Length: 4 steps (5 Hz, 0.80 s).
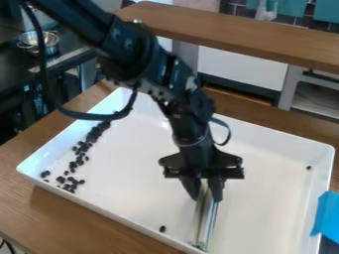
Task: Sweep into pile
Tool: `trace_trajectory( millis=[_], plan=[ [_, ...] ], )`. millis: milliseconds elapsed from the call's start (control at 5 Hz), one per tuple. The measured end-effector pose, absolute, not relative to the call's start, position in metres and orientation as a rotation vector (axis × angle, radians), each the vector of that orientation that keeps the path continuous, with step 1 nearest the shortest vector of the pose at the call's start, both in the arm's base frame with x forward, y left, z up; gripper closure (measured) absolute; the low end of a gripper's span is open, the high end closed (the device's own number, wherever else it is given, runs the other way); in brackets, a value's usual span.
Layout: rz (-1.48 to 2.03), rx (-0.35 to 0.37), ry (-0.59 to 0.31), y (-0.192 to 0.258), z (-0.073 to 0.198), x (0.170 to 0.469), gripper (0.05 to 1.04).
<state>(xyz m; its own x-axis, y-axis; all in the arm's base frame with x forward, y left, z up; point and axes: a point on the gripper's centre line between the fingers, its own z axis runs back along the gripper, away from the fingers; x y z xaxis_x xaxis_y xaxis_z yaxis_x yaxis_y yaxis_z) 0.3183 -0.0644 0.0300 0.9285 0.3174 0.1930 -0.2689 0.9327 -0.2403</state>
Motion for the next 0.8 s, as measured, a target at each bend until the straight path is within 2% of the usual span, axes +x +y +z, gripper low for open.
trace_trajectory(
  millis=[400,800],
  plan=[
    [0.278,-0.186,-0.274,-0.024,0.026,0.309,0.714],
    [0.216,-0.120,-0.212,0.046,0.027,0.295,0.714]
  ],
)
